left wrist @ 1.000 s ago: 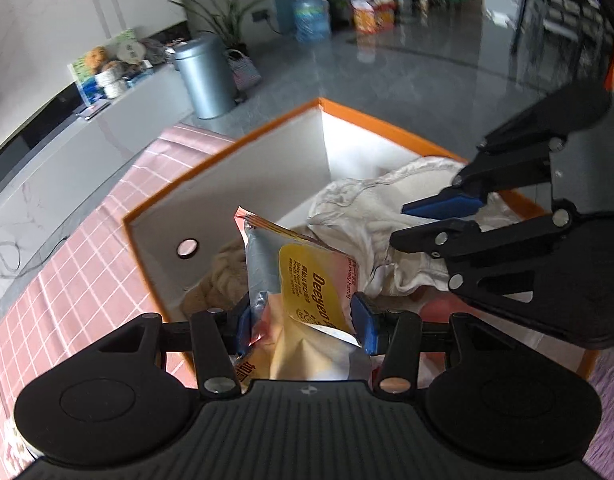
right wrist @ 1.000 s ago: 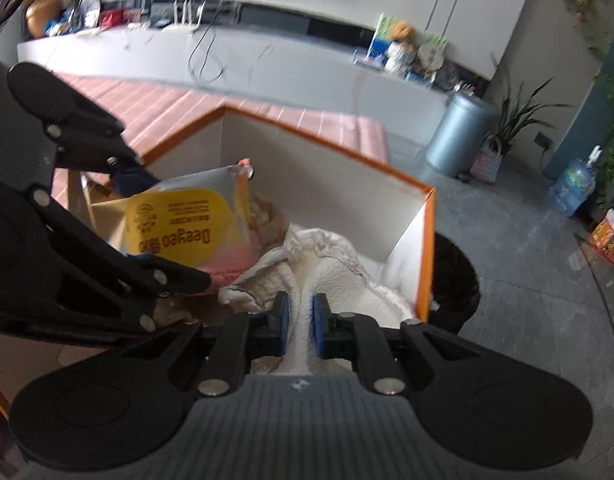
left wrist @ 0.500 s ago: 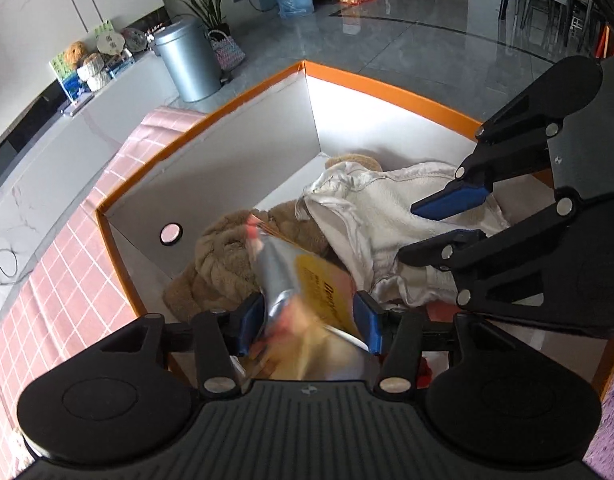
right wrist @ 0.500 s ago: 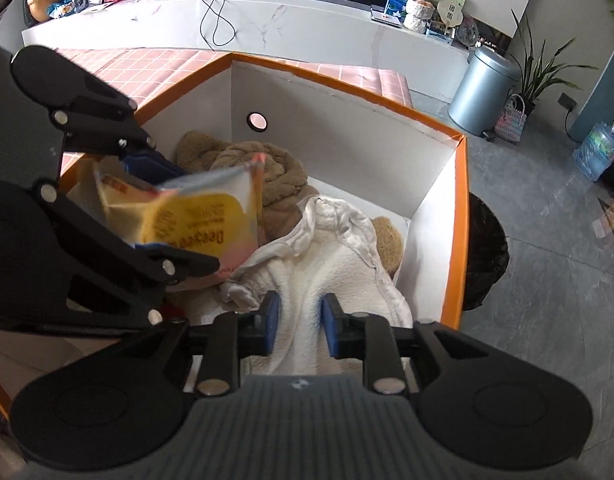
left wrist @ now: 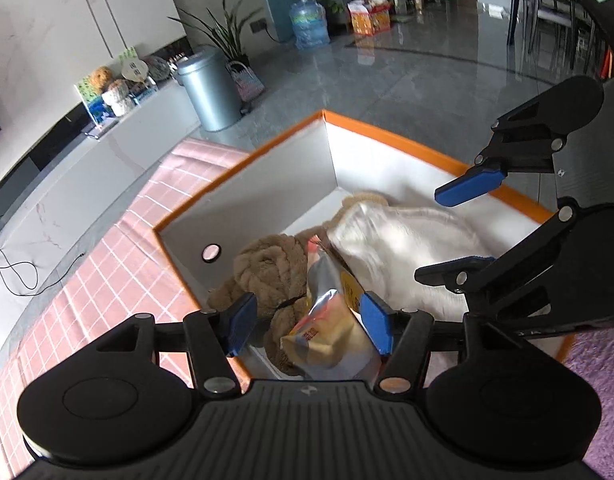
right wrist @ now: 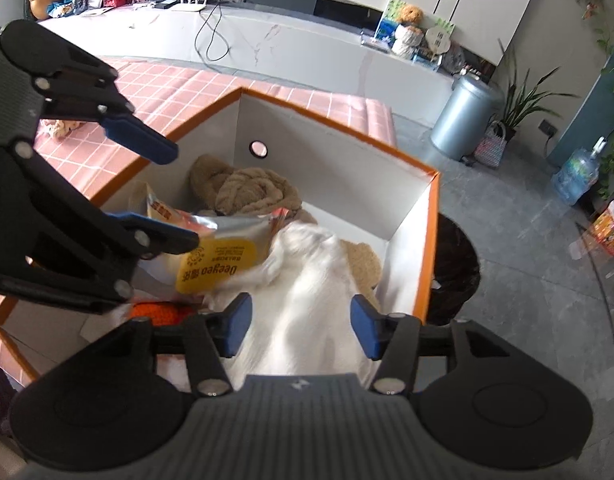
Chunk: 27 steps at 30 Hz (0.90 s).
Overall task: Organize soft objects
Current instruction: 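Lower both bags into the box and open both tools, then move both tools back toward the yellow cloth and knitted ball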
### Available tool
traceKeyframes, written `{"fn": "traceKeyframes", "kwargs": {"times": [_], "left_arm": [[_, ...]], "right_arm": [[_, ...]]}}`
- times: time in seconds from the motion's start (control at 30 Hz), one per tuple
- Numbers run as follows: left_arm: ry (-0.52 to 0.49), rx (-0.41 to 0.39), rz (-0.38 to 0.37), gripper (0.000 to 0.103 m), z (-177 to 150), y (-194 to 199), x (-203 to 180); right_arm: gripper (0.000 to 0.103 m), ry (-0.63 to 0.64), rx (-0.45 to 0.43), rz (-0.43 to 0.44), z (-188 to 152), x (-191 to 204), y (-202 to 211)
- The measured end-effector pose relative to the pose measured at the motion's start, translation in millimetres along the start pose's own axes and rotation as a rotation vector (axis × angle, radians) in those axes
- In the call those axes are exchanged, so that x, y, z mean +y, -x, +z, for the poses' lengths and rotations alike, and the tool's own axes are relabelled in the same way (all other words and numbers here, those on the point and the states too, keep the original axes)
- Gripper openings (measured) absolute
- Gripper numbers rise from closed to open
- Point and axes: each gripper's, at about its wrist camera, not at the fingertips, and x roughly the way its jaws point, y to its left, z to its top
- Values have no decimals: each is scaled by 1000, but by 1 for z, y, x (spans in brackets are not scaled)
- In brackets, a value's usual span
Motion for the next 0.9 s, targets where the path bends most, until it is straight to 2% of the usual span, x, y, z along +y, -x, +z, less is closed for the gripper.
{"fn": "traceKeyframes", "kwargs": {"times": [0.07, 0.37, 0.47, 0.67, 0.77, 0.9], "left_arm": [[16, -23, 2, 71, -1, 9, 2], [137, -150, 31, 73, -24, 62, 17], [199, -196, 43, 73, -39, 82, 26], [360, -268, 89, 74, -80, 117, 47], [466, -277, 135, 74, -106, 128, 61], [595, -298, 210, 74, -147, 142, 72]], "right_arm": [[63, -3, -11, -22, 0, 2, 7], [64, -45, -77, -98, -1, 22, 40], [82, -89, -136, -124, -5, 34, 51], [82, -190, -272, -78, -12, 73, 69], [82, -248, -330, -22, -14, 98, 74], [82, -254, -388, 22, -14, 138, 73]]}}
